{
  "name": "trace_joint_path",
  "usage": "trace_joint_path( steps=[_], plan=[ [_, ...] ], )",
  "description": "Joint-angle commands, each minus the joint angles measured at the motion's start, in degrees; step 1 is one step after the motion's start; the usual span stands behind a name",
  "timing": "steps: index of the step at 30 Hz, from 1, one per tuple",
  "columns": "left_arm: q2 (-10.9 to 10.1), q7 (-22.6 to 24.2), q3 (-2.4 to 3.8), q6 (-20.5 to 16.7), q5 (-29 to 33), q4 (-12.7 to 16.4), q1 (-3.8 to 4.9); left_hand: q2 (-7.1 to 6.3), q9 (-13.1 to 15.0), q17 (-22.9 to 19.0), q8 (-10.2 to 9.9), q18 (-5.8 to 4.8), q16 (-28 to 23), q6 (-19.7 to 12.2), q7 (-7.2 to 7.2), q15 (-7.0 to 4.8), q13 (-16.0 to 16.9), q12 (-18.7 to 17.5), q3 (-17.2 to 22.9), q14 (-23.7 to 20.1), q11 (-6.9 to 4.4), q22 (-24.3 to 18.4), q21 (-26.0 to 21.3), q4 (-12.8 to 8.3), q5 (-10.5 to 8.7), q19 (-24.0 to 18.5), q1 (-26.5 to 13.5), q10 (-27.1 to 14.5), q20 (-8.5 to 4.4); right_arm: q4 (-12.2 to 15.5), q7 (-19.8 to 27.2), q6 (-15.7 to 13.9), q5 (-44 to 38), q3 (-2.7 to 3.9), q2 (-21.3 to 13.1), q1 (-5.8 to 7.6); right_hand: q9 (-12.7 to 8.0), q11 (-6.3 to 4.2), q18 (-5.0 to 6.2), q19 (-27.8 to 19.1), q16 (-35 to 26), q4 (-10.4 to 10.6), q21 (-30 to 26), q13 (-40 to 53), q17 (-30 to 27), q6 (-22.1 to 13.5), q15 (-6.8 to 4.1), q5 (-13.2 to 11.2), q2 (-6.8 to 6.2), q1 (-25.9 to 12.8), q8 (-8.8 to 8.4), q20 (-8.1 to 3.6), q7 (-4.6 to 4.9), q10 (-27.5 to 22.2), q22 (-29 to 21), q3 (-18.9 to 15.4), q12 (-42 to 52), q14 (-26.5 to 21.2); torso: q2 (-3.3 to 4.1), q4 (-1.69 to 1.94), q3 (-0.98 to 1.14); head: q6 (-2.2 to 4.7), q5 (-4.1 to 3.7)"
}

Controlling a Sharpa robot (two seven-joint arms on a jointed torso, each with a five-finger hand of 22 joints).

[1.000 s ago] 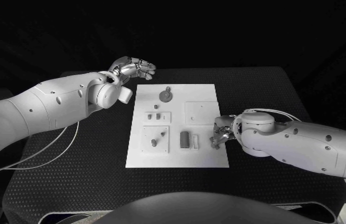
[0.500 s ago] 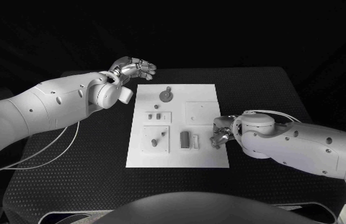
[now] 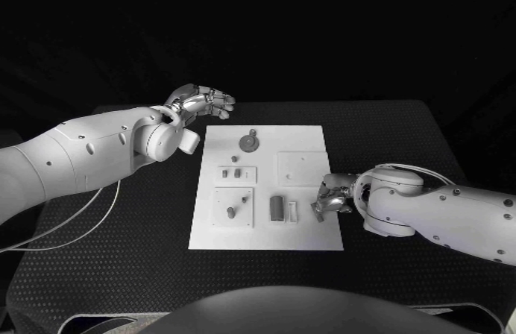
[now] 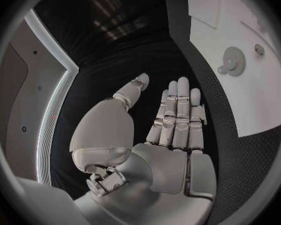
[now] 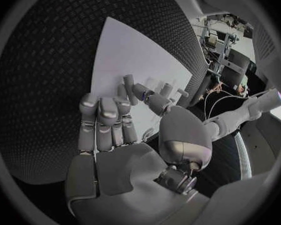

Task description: Assemble the parts on the task board

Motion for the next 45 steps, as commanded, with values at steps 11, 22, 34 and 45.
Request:
trace_joint_path(
  steps=[11,22,34,45],
  plan=[
    [0.1,0.23,0.03,0.8,0.26,0.16,0.04,-0.01,-0.09,0.19,0.26,0.33,-0.44,-0.44,-0.12,0.12,-0.1,-0.16,0.07,0.38,0.06,0.9,-0.22,0.23,0.38,-0.13,-0.42,0.21,0.22,-0.82,-1.1,-3.79,14.86,0.0,2.33,0.64,0.31,-0.35,2.11,0.37,-0.28,-0.15,0.16,-0.12,0.11,0.63,-0.28,-2.03,1.46,-0.28,0.56,-0.26,-0.13,0.5,-0.35,-0.13,-0.14,0.12,0.04,0.02,-0.07,0.0,0.0],
    [0.21,0.2,0.03,0.98,0.25,0.3,0.04,-0.02,-0.1,0.27,0.27,0.33,-0.49,-0.45,-0.12,0.13,-0.1,-0.16,0.08,0.39,0.06,0.92,-0.24,0.24,0.43,-0.13,-0.41,0.21,0.23,-3.04,-1.2,-2.84,14.95,-0.17,5.2,-0.44,0.19,-0.36,2.11,0.37,-0.28,-0.16,0.24,-0.1,0.16,0.72,-0.27,-2.03,1.57,-0.78,0.62,-0.27,-0.14,0.44,-0.43,-0.34,-0.15,0.11,0.02,0.06,-0.01,0.0,0.12],
    [0.26,0.1,0.03,1.14,0.25,0.36,0.04,-0.02,-0.11,0.33,0.28,0.32,-0.55,-0.47,-0.11,0.13,-0.11,-0.17,0.07,0.39,0.07,0.93,-0.25,0.26,0.45,-0.13,-0.42,0.19,0.23,-4.81,-0.99,-3.1,14.29,-0.2,6.64,-0.96,0.14,-0.36,2.11,0.37,-0.28,-0.21,0.28,-0.08,0.19,0.71,-0.3,-2.43,1.49,-0.92,0.63,-0.28,-0.14,0.41,-0.46,-0.48,-0.14,0.1,0.01,0.04,-0.08,0.0,0.64],
    [0.2,-0.04,0.03,1.21,0.24,0.31,0.04,-0.01,-0.13,0.4,0.29,0.31,-0.62,-0.49,-0.1,0.15,-0.12,-0.18,0.06,0.39,0.08,0.94,-0.26,0.32,0.45,-0.13,-0.48,0.18,0.25,-5.05,-0.34,-3.39,14.38,-0.24,6.96,-1.07,0.08,-0.41,2.11,0.4,-0.28,-0.14,0.32,-0.04,0.23,0.84,-0.34,-3.15,1.21,-1.15,0.73,-0.31,-0.2,0.38,-0.53,-0.79,-0.13,0.1,0.0,0.0,0.01,0.0,0.92]
  ],
)
